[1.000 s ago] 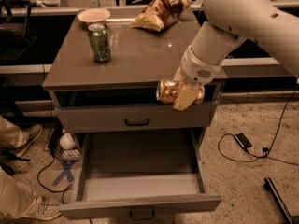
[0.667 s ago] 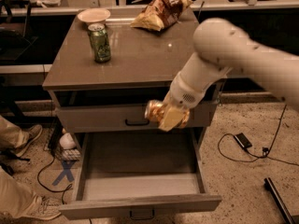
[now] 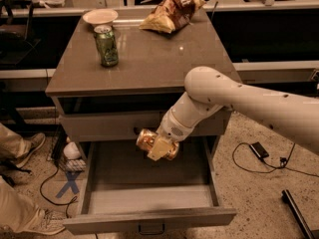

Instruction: Place orange can into middle drawer

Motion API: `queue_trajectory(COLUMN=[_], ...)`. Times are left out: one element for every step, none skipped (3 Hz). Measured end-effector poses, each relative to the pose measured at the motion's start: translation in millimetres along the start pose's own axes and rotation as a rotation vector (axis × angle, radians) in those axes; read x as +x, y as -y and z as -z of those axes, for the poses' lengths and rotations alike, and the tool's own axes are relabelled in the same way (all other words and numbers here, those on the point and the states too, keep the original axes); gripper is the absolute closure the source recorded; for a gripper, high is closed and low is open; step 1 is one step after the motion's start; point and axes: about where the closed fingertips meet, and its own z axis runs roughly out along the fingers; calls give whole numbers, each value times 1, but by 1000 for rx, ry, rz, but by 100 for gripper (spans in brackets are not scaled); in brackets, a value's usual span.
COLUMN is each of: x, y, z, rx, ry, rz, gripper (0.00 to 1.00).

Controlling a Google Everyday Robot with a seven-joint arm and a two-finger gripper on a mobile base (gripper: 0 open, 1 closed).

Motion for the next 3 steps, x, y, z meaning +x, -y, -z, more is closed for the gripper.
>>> queue_trajectory(x=[4, 23, 44], y=[-4, 1, 15], z=[-11, -52, -101], rx=[-11, -11, 14], ry=[2, 44, 107], rz=[-27, -138, -260], gripper=[100, 100, 100])
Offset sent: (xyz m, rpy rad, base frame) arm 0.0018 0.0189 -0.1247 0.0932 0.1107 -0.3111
